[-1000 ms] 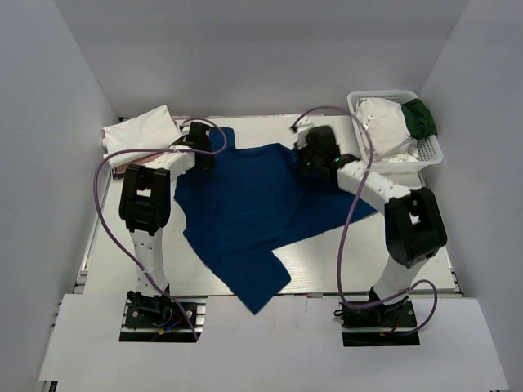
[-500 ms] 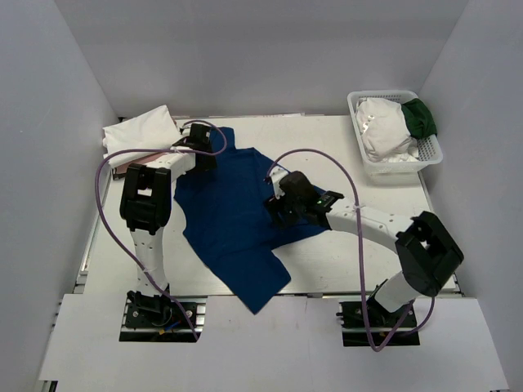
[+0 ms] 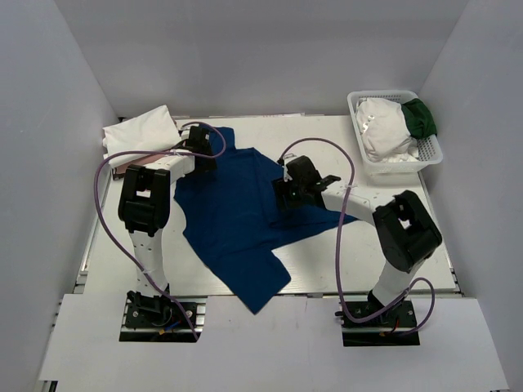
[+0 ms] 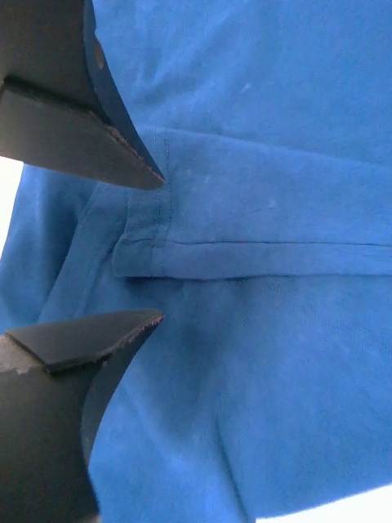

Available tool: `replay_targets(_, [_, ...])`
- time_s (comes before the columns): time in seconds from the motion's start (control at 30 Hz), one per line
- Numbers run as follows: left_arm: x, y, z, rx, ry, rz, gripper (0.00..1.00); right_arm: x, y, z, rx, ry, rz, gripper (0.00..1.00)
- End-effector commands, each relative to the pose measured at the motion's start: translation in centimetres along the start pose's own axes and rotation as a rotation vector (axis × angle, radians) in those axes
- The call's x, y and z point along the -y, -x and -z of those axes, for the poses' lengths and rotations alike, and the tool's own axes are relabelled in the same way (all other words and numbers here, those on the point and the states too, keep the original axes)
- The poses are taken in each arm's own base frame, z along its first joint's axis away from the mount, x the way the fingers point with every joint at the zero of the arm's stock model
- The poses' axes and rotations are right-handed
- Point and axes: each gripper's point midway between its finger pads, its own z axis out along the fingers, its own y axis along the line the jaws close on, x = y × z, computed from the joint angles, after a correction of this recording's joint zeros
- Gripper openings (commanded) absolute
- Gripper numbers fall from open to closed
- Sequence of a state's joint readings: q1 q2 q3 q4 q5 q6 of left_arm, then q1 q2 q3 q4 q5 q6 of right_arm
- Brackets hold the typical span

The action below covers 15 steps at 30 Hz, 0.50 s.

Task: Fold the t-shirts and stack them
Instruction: Flatten out the tshirt

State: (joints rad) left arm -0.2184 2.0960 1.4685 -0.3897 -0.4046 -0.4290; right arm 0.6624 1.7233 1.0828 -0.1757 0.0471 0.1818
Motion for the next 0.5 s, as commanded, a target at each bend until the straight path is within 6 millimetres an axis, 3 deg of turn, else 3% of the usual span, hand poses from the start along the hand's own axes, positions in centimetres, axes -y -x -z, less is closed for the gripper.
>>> replay_targets(0.0, [-1.1,-1.5,0.7,-0.046,0.033,-0.032,1.0,-1.7,0.4,-0.7,-0.022,0.101,-0.037,0.65])
replay_targets(0.23, [-1.1,-1.5,0.7,-0.046,0.033,-0.032,1.0,-1.6,-1.8,-1.6,-0.094,0.128,-0.06,0.48])
replay_targets(0.37, [-1.1,-1.6,0.5,-0.053,0.037,-0.036,1.0,-1.6,-2.0,-1.3,-0.093,0.133,-0.063,0.24])
replay_targets(0.43, [-1.1,-1.6,0.5,-0.053,0.037,-0.036,1.0,-1.1,-1.4,-1.0,-0.073,0.104,-0.075,0.02])
replay_targets(0.47, [-1.1,-1.6,0.5,-0.053,0.037,-0.036,1.0,-0.9,-1.1,-0.8,-0.061,0.09,-0.077,0.0])
